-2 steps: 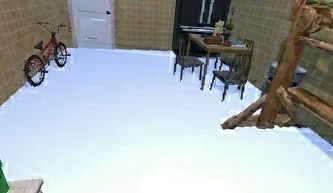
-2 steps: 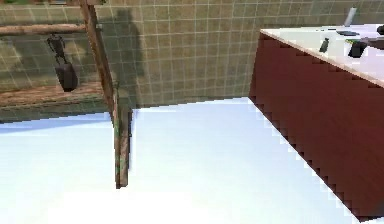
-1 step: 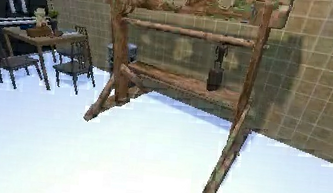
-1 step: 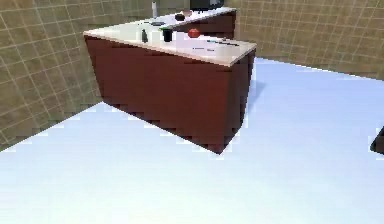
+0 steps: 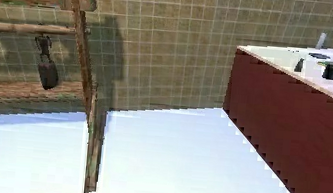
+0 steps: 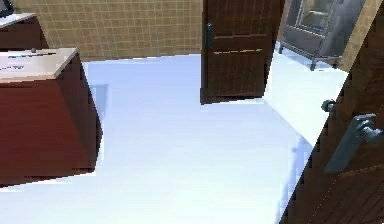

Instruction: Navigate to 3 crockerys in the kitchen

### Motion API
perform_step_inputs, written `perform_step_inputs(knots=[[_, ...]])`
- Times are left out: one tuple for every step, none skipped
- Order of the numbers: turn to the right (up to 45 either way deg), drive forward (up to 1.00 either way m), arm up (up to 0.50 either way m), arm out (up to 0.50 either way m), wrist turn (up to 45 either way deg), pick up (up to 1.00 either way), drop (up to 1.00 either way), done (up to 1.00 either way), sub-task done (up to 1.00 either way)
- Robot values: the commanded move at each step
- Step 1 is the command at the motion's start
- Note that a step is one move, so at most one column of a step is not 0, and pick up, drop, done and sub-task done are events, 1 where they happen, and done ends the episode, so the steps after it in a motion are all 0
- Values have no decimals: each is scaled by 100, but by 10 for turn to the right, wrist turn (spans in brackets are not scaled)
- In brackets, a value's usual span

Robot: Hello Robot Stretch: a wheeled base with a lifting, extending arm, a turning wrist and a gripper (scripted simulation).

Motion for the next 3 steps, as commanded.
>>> perform_step_inputs(knots=[[150, 0, 0, 0, 0, 0, 0, 0, 0], [0, 15, 0, 0, 0, 0, 0, 0, 0], [-450, 0, 0, 0, 0, 0, 0, 0, 0]])
